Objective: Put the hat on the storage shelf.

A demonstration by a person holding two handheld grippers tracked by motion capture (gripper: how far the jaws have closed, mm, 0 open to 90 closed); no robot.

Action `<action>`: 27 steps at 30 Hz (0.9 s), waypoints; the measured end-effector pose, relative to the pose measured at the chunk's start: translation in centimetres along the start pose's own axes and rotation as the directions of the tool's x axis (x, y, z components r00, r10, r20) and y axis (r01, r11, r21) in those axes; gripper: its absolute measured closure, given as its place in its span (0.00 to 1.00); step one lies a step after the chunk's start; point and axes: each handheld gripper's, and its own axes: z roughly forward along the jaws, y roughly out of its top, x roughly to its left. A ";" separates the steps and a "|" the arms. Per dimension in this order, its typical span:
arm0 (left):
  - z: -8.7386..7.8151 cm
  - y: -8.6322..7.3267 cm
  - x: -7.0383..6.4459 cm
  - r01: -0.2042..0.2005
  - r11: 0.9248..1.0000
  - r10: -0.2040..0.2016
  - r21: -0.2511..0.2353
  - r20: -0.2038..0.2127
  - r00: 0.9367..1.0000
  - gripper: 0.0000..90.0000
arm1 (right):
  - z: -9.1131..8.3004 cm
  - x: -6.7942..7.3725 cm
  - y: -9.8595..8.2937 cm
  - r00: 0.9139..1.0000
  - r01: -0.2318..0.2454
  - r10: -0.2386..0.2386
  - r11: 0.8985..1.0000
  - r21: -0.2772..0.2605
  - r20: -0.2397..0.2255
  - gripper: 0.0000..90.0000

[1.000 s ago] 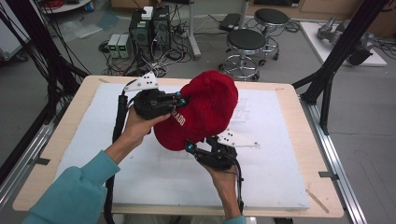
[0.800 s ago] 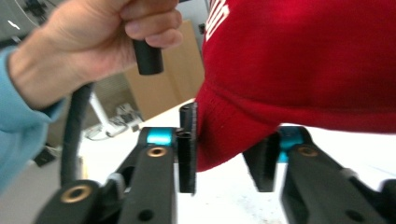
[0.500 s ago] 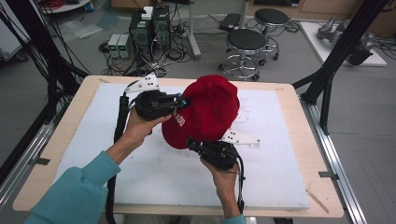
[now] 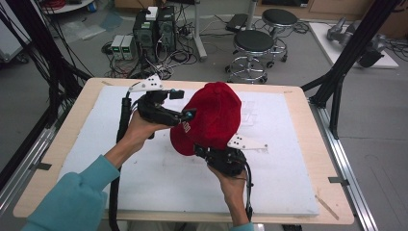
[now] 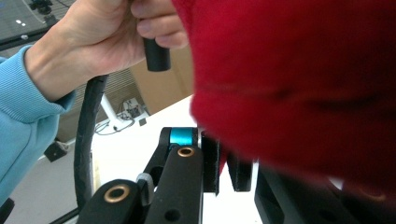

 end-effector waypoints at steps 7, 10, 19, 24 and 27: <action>-1.5 -0.9 0.4 -0.038 0.999 0.038 -0.001 -0.034 0.999 0.12 | -0.4 -0.2 0.1 1.000 0.014 -0.014 1.000 0.008 0.027 0.95; -2.5 -1.6 0.5 -0.048 0.999 0.048 0.011 -0.055 0.997 0.12 | -0.5 -0.3 0.2 0.999 0.014 -0.015 1.000 0.014 0.035 0.95; -6.9 -6.3 1.4 -0.087 0.994 0.097 0.069 -0.143 0.985 0.12 | -0.9 -0.7 0.7 0.997 0.034 -0.035 0.999 0.020 0.074 0.95; -9.8 -9.2 2.2 -0.059 0.996 0.072 0.068 -0.215 0.974 0.12 | -1.3 -1.1 1.3 0.993 0.051 -0.054 0.998 0.023 0.102 0.95; -11.6 -10.8 2.4 -0.045 0.997 0.058 0.057 -0.242 0.969 0.13 | -1.5 -1.5 1.8 0.991 0.064 -0.067 0.998 0.023 0.118 0.95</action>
